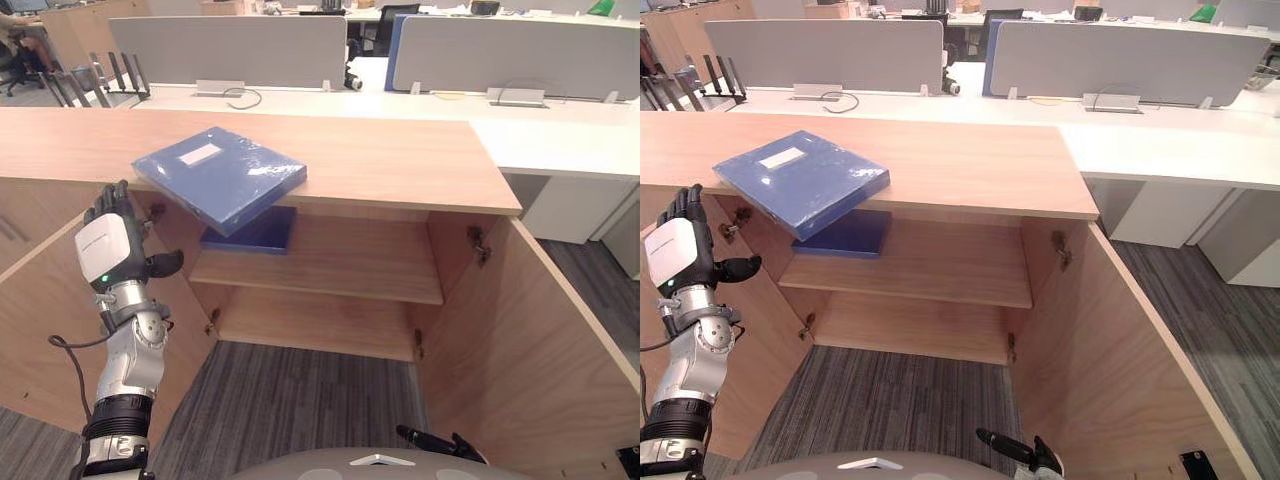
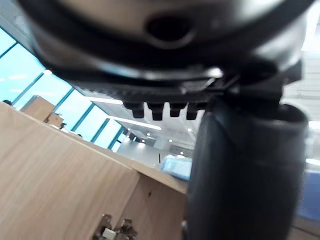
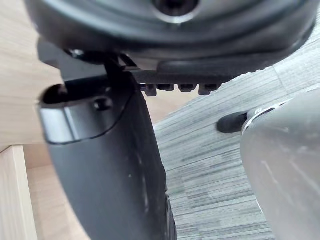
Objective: Walk over to the cabinet, pick up the folder, carry it to the office cabinet, place the folder inside the office cabinet, then close the office cabinet door
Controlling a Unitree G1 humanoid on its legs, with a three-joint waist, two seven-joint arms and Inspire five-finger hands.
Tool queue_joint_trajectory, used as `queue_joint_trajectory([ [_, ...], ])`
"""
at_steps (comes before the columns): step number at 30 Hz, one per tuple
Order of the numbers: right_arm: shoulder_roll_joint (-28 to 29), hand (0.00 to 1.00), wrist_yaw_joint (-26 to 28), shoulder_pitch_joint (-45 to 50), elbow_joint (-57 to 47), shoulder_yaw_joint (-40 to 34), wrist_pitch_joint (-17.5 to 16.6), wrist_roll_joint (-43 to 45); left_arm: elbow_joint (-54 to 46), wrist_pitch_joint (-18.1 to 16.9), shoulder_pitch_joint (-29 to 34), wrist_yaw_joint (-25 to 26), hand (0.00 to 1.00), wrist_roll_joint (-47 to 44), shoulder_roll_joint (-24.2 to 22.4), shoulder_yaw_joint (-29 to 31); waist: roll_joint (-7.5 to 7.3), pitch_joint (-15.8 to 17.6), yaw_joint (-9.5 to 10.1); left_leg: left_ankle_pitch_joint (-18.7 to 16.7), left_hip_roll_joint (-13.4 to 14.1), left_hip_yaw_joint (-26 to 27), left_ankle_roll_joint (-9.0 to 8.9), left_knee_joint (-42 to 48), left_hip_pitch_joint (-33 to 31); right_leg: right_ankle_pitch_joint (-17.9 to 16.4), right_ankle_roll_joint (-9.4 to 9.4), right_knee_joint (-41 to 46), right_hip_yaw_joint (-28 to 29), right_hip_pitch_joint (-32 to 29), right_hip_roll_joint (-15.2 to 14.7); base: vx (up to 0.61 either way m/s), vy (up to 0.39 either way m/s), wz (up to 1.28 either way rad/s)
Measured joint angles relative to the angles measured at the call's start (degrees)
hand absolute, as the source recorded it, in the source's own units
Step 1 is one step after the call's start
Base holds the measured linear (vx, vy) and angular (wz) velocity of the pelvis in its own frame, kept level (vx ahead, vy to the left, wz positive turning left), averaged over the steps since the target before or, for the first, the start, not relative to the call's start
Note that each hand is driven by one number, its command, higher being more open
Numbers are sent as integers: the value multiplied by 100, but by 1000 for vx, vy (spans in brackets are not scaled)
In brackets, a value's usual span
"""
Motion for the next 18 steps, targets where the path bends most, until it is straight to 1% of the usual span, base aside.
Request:
queue_joint_trajectory([
  [5,-28,100,0,5,13,-19,1,-1,227,-31,-250,-73,100,3,163,-453,0,1,-30,0,-4,15,0,3,5,13,0,0,18,-4,-4,-31,-16,-1],
  [9,-142,100,0,35,94,-34,1,-2,291,-181,-462,-101,100,15,237,-794,6,8,-42,0,-9,28,0,0,10,20,1,-1,37,-9,-6,-38,-22,-2],
  [11,-182,100,-2,59,132,-38,1,-4,338,-239,-535,-114,100,16,237,-862,17,20,-44,0,-9,30,0,-2,9,20,2,-1,39,-11,-6,-17,-12,-1],
  [13,-238,100,-38,96,209,-64,3,-4,449,-248,-687,-178,100,17,242,-995,67,60,-113,0,-10,34,0,-7,5,22,4,0,45,-23,-5,-19,-15,-1],
  [16,-231,100,-66,157,237,-99,6,-4,465,-257,-692,-206,100,17,324,-1124,80,70,-200,0,-9,70,0,-25,8,26,8,0,74,-47,0,-13,-12,-5],
  [18,-224,100,-70,223,242,-100,6,-4,491,-265,-774,-211,100,19,402,-1267,68,77,-191,3,-18,109,4,-42,8,40,10,0,112,-74,1,-30,-15,-10],
])
